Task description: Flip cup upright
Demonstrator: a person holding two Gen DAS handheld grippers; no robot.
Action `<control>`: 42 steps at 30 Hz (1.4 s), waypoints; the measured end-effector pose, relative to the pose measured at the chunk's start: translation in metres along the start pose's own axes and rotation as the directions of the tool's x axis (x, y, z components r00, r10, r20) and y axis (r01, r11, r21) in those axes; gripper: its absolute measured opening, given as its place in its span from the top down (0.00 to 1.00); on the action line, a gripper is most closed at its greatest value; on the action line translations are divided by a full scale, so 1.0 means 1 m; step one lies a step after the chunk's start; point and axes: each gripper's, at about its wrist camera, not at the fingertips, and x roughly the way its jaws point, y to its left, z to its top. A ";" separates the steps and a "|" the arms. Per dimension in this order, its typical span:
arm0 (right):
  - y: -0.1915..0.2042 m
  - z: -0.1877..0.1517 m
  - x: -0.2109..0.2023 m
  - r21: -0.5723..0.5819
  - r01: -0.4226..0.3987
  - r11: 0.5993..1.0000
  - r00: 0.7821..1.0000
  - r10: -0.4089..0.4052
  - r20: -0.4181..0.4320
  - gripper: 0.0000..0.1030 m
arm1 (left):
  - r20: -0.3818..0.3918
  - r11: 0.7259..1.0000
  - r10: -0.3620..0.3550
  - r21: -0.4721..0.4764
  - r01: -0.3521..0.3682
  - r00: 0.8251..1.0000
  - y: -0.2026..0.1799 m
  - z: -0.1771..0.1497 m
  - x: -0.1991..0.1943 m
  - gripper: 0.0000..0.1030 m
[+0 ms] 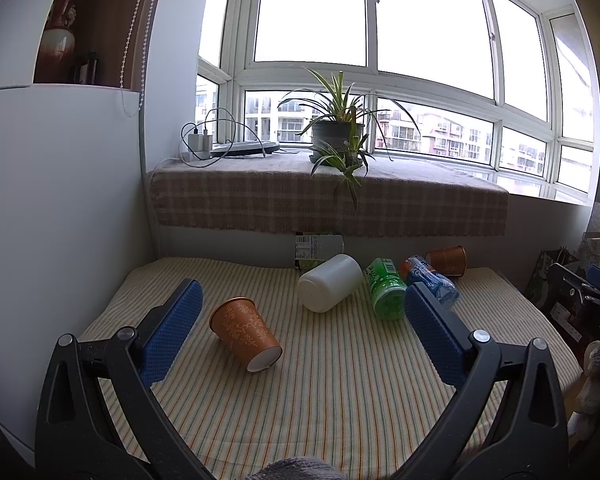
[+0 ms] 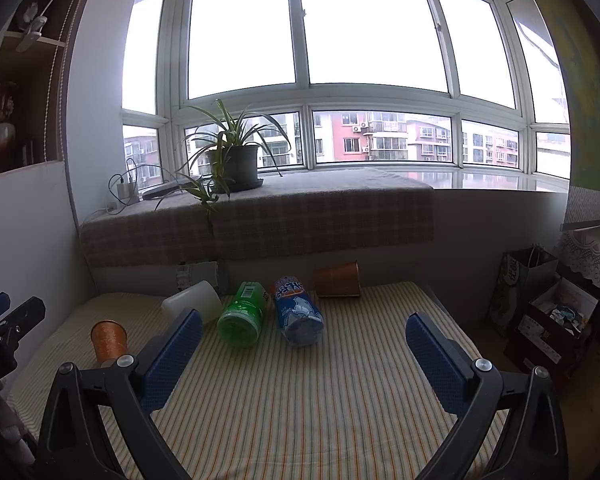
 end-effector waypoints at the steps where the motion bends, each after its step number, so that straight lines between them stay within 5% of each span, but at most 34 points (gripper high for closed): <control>1: 0.000 0.000 0.000 0.001 -0.002 1.000 1.000 0.002 -0.001 0.00 | 0.000 1.000 0.000 0.000 0.000 1.000 0.000 0.000 0.000 0.01; 42: -0.001 -0.002 0.003 0.008 -0.010 1.000 1.000 0.010 -0.026 0.00 | 0.001 1.000 0.002 0.000 -0.002 1.000 -0.002 -0.001 -0.001 0.01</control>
